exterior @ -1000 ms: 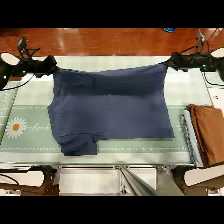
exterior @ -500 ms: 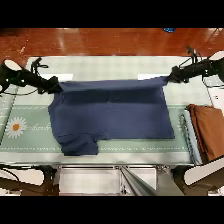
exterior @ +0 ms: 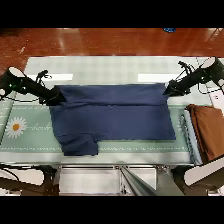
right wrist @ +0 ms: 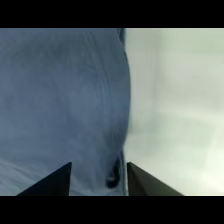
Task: Fold the shirts.
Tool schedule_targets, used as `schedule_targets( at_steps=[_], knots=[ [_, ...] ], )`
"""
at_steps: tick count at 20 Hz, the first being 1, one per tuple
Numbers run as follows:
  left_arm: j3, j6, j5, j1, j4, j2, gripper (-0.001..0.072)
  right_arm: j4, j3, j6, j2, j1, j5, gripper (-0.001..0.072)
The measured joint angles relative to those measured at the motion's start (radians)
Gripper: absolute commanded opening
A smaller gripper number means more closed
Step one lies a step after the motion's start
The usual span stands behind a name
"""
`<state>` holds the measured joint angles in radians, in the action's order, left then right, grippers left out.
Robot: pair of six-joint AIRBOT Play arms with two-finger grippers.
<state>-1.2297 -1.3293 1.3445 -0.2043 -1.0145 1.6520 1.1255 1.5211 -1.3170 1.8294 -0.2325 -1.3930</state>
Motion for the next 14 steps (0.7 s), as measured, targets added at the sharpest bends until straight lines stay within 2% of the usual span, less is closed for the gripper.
schedule_targets(
  at_steps=[3,6,10,14],
  knots=[
    [0.008,-0.006,0.055,-0.006,0.002,-0.029,0.0504,0.009,-0.005,-0.035,-0.045,-0.006,-0.023,0.0409],
    [0.068,-0.006,0.068,-0.043,0.001,-0.137,0.0506,0.040,-0.064,-0.058,-0.158,-0.037,-0.012,0.0408],
    [0.335,-0.001,0.008,-0.138,0.000,-0.389,0.0507,0.036,-0.313,-0.055,-0.384,-0.090,0.081,0.0408],
    [0.640,-0.021,-0.076,-0.282,0.002,-0.625,0.0507,-0.071,-0.613,-0.013,-0.607,-0.113,0.193,0.0407]
  ],
)
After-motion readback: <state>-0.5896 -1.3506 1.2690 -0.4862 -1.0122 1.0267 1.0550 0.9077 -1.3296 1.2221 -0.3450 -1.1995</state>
